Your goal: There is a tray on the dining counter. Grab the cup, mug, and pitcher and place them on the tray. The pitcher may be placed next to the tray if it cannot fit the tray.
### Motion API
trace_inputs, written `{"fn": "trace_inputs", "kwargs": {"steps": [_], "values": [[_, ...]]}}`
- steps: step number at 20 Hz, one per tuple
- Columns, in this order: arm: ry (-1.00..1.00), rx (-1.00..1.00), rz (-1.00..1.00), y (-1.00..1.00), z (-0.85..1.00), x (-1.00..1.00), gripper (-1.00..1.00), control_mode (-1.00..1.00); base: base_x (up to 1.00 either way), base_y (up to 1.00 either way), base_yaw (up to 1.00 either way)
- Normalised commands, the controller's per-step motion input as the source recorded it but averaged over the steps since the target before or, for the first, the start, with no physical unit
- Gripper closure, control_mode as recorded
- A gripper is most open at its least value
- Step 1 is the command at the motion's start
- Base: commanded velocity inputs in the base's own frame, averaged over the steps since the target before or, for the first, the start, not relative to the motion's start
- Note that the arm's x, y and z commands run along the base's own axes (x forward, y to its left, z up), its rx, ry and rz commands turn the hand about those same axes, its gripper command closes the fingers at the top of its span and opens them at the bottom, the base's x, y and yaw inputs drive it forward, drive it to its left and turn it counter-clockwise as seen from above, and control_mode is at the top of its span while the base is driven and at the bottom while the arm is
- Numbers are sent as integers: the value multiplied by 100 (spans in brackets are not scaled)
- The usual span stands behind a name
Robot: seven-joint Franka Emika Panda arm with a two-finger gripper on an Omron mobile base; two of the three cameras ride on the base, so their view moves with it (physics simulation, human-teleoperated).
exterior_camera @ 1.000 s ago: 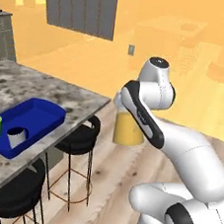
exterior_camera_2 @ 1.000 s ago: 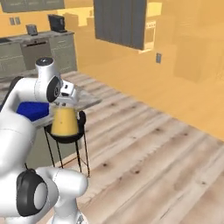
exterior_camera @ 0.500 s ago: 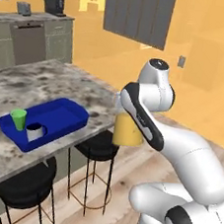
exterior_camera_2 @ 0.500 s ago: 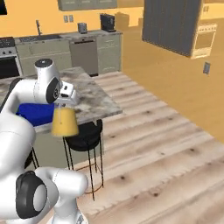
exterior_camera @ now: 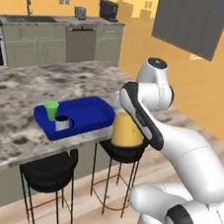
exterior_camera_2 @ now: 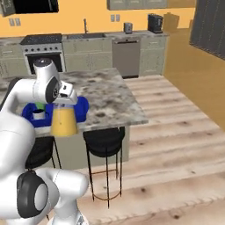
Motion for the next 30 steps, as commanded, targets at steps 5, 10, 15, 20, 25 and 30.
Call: {"fn": "trace_inputs", "kwargs": {"steps": [5,10,15,20,25,30], "values": [[0,0,0,0,0,0,100,100,26,-12,31],[0,0,0,0,0,0,100,100,52,-22,25],[0,0,0,0,0,0,100,100,68,-20,19],[0,0,0,0,0,0,100,100,54,-16,18],[0,0,0,0,0,0,100,100,46,-12,17],[0,0,0,0,0,0,100,100,56,-24,14]]}}
